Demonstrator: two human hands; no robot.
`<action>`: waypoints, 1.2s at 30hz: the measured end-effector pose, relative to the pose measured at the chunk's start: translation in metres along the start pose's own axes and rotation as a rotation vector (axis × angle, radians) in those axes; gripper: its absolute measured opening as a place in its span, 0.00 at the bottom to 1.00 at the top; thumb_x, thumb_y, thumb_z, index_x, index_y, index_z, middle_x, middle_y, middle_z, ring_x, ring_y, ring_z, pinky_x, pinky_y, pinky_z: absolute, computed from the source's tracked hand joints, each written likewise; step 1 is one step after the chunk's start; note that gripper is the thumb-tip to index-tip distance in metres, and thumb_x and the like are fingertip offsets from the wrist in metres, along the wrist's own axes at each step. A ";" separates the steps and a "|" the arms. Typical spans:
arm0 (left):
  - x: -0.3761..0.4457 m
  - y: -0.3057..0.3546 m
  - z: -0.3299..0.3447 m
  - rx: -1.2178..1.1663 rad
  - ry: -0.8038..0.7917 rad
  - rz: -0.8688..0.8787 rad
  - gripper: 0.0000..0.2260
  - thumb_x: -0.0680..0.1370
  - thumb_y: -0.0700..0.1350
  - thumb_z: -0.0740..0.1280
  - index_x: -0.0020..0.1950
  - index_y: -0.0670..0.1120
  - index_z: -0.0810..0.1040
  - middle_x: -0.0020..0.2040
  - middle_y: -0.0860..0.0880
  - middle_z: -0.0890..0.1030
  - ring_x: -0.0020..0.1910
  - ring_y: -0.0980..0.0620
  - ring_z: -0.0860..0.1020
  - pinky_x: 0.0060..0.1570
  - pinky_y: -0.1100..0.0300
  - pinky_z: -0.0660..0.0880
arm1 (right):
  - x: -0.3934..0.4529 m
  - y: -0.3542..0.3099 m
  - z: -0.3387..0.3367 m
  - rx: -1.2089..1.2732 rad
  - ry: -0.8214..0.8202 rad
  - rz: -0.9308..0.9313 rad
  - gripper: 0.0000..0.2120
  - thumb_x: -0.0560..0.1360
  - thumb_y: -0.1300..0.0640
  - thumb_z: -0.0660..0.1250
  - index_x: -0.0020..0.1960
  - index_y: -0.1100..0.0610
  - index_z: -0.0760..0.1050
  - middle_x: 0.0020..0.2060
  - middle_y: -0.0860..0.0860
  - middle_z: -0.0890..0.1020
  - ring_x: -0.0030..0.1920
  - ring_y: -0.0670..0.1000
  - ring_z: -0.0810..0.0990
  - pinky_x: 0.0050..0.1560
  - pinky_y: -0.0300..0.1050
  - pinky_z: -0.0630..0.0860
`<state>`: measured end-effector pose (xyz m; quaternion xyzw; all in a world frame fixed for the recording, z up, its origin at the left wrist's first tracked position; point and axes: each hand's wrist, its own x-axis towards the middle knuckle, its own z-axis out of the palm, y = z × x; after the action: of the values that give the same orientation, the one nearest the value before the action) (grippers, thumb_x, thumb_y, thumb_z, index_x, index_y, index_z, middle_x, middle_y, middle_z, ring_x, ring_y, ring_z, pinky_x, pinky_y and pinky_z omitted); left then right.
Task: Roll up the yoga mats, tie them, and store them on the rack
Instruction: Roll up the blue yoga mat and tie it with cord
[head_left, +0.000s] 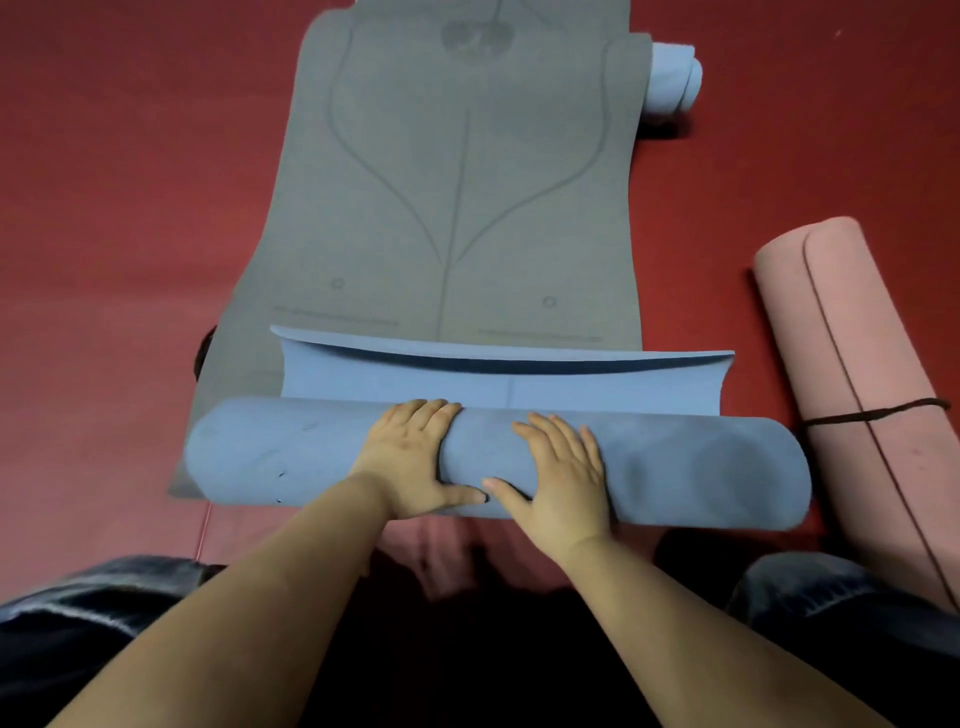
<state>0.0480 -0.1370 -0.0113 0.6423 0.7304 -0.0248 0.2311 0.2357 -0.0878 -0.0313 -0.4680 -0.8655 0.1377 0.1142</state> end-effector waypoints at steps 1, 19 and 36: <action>0.002 0.002 -0.002 -0.020 0.014 -0.017 0.55 0.57 0.79 0.47 0.77 0.49 0.54 0.76 0.51 0.58 0.74 0.50 0.56 0.74 0.54 0.49 | 0.004 0.002 0.000 0.021 0.006 0.000 0.31 0.67 0.33 0.57 0.59 0.53 0.77 0.58 0.50 0.80 0.62 0.53 0.76 0.68 0.49 0.54; 0.051 -0.001 -0.004 -0.093 0.044 -0.039 0.45 0.65 0.69 0.38 0.76 0.48 0.58 0.75 0.49 0.61 0.75 0.50 0.56 0.73 0.57 0.47 | 0.056 0.015 0.004 0.047 -0.160 0.079 0.45 0.63 0.29 0.40 0.74 0.48 0.63 0.73 0.47 0.64 0.75 0.48 0.55 0.72 0.44 0.38; 0.077 0.008 0.003 -0.300 0.486 -0.099 0.21 0.74 0.57 0.60 0.53 0.41 0.80 0.49 0.44 0.78 0.49 0.44 0.77 0.53 0.57 0.70 | 0.085 0.022 0.022 0.198 0.184 0.083 0.24 0.69 0.40 0.63 0.54 0.57 0.80 0.51 0.57 0.78 0.55 0.54 0.69 0.60 0.51 0.63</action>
<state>0.0511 -0.0652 -0.0408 0.5514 0.7904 0.2268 0.1405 0.1999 -0.0075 -0.0537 -0.5005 -0.8134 0.1834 0.2328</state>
